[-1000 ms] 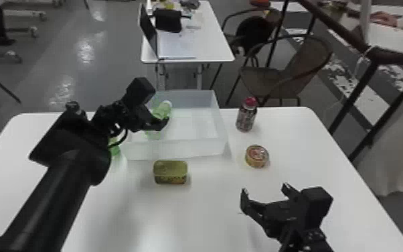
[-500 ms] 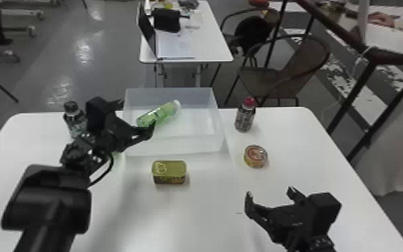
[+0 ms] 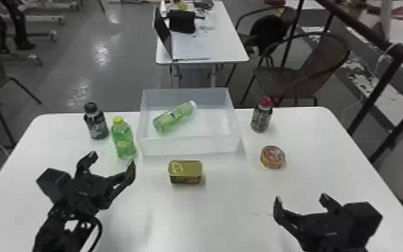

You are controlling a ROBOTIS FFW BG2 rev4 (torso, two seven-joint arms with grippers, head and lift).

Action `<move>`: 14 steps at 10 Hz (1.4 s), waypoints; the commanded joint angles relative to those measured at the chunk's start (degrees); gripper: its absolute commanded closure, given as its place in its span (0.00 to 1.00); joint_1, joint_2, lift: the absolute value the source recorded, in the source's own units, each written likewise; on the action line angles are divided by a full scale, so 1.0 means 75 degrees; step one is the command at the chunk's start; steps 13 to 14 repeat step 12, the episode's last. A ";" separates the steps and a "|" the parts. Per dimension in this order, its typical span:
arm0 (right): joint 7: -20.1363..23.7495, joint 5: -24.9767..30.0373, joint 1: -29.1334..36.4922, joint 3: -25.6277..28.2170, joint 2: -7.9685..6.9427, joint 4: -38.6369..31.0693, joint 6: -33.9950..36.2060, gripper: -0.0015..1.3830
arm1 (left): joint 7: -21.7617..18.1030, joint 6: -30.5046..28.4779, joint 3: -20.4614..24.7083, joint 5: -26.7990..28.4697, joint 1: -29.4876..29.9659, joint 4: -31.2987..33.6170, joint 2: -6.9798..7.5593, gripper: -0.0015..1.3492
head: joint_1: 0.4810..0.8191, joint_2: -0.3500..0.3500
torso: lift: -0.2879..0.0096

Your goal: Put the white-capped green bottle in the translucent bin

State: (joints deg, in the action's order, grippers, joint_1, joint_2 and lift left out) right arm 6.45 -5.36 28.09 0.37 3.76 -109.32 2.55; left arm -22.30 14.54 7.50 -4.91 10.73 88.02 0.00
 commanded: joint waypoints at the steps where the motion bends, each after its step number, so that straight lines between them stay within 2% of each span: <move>1: -0.0075 -0.0001 0.0146 0.0010 0.0003 -0.0120 0.0012 0.04 | 0.0185 0.0288 0.0114 -0.0412 0.0831 0.0322 -0.0020 0.14 | 0.63 0.50 | 0.73; 3: -0.0169 -0.0048 0.0380 0.0033 0.0038 -0.0249 0.0012 0.04 | 0.0407 0.0815 0.0184 -0.0505 0.1253 0.0346 -0.0020 0.14 | 0.63 0.55 | 0.73; 5: -0.0181 -0.0059 0.0380 0.0033 0.0062 -0.0284 0.0035 0.04 | 0.0466 0.1167 0.0501 -0.0330 0.1534 0.0346 -0.0020 0.14 | 0.63 0.57 | 0.73; 9: -0.0181 -0.0036 0.0474 0.0033 0.0062 -0.0319 0.0047 0.04 | 0.0700 0.1260 0.0641 -0.0283 0.1827 0.0346 -0.0020 0.14 | 0.63 0.64 | 0.73; 14: -0.0181 -0.0059 0.0462 0.0033 0.0073 -0.0307 0.0047 0.04 | 0.0735 0.1225 0.0641 -0.0435 0.1827 0.0310 -0.0020 0.14 | 0.63 0.65 | 0.73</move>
